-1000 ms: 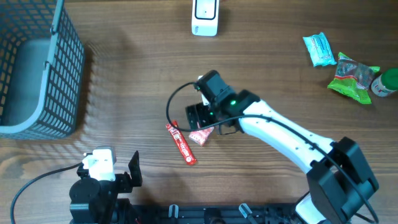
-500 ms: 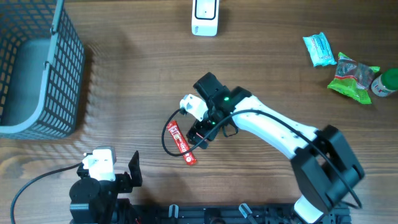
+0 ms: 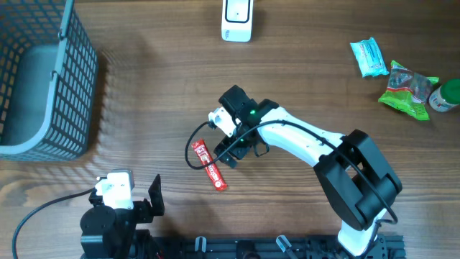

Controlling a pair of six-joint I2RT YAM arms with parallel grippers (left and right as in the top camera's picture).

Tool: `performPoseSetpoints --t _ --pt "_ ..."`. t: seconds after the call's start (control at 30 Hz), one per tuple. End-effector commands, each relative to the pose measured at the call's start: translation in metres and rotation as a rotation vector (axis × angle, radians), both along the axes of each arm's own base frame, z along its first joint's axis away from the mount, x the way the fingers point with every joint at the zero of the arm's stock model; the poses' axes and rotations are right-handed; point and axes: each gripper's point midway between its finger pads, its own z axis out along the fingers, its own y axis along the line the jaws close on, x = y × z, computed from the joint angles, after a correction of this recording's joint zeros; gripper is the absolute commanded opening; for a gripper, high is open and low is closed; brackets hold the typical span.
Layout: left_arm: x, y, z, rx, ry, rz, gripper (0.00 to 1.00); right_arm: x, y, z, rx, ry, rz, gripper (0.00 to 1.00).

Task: Scan the item barcode
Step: 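Lift the tissue pack and carry it up toward the scanner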

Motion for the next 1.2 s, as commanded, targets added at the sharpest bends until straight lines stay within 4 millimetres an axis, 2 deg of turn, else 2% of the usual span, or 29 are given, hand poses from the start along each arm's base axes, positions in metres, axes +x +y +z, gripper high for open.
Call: performPoseSetpoints --t 0.0,0.13,0.2,0.3,0.4,0.47,0.63,0.67,0.7,0.8,0.83,0.97,1.0,1.17 --pt "0.001 0.001 -0.001 -0.003 -0.001 0.008 1.0 0.015 0.006 0.01 -0.005 -0.014 -0.062 1.0" --pt "0.001 0.001 -0.001 -0.003 -0.001 0.008 1.0 0.023 0.013 0.024 0.007 -0.032 -0.062 1.0" --pt "0.0 0.001 -0.001 -0.003 -0.001 0.008 1.0 0.025 0.009 0.023 -0.016 -0.044 -0.069 1.0" --pt "0.0 0.001 -0.001 -0.003 -0.001 0.008 1.0 0.026 -0.003 0.02 -0.076 -0.061 -0.08 0.92" --pt "0.001 0.001 -0.001 -0.003 -0.001 0.008 1.0 0.028 -0.017 0.017 -0.151 -0.082 -0.092 1.0" --pt "0.0 0.001 -0.001 -0.003 -0.001 0.008 1.0 0.03 -0.025 0.016 -0.189 -0.096 -0.097 1.0" --pt "0.001 0.001 -0.001 -0.003 -0.001 0.008 1.0 0.025 -0.021 0.016 -0.164 -0.069 -0.082 0.97" --pt "0.001 0.001 -0.001 -0.003 -0.001 0.008 1.0 0.023 -0.019 0.016 -0.154 -0.059 -0.079 0.94" --pt "0.001 0.001 -0.001 -0.003 -0.001 0.008 1.0 0.021 -0.018 0.016 -0.144 -0.048 -0.076 0.85" --pt "0.001 0.001 -0.001 -0.003 -0.001 0.008 1.0 0.017 -0.013 0.016 -0.118 -0.023 -0.071 0.5" --pt "0.001 0.001 -0.001 -0.003 -0.001 0.008 1.0 0.016 -0.012 0.016 -0.113 -0.019 -0.072 0.41" --pt "0.001 0.001 -0.001 -0.003 -0.001 0.008 1.0 0.014 -0.013 0.016 -0.112 -0.001 -0.088 0.17" --pt "0.001 0.001 -0.001 -0.003 -0.001 0.008 1.0 0.011 -0.012 0.016 -0.109 0.015 -0.093 0.07" --pt "0.001 0.001 -0.001 -0.003 -0.001 0.008 1.0 0.007 -0.01 0.021 -0.096 0.04 -0.089 0.04"
